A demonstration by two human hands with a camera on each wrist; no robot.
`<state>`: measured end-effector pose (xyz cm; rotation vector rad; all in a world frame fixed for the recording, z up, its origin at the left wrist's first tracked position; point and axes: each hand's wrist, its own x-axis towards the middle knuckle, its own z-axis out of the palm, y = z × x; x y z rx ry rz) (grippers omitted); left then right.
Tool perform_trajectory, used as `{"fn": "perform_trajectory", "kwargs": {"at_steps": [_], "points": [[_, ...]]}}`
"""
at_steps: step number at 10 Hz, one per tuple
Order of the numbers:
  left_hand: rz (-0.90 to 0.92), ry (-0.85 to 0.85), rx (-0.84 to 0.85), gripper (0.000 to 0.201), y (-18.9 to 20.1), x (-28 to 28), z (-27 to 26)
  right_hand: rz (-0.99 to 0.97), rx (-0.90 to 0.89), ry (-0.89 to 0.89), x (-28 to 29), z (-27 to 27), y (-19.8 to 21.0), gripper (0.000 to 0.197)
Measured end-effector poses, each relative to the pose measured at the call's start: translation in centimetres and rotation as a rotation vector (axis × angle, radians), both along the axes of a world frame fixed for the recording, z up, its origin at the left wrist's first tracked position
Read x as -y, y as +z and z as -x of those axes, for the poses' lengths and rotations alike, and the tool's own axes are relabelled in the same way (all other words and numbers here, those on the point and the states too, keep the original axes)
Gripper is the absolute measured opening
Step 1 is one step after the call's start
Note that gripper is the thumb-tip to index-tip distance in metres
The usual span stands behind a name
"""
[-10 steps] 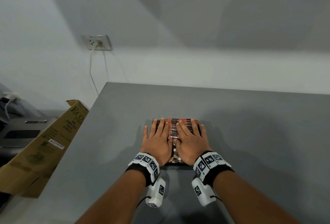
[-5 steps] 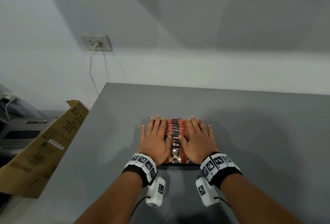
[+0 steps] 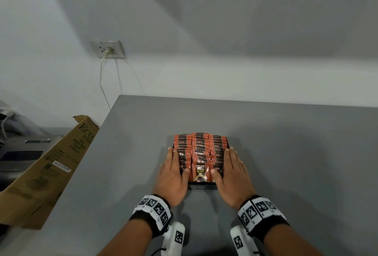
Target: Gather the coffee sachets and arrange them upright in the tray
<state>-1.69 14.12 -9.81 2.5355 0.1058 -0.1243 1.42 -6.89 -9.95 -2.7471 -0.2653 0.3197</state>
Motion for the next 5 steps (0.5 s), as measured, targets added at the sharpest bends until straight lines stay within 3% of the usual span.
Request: {"fn": "perform_trajectory", "kwargs": {"at_steps": [3, 4, 5], "points": [[-0.059, -0.017, -0.032, 0.071, 0.7, 0.1, -1.2, -0.005, 0.000, -0.033, -0.3, -0.5, 0.5, 0.087], [0.024, 0.028, 0.037, 0.072, 1.4, -0.8, -0.5, -0.078, 0.040, -0.052, 0.8, -0.1, 1.7, 0.087], [0.191, 0.058, -0.004, 0.066, 3.1, -3.3, 2.7, -0.188, -0.012, -0.017, 3.9, 2.2, 3.3, 0.085]]}}
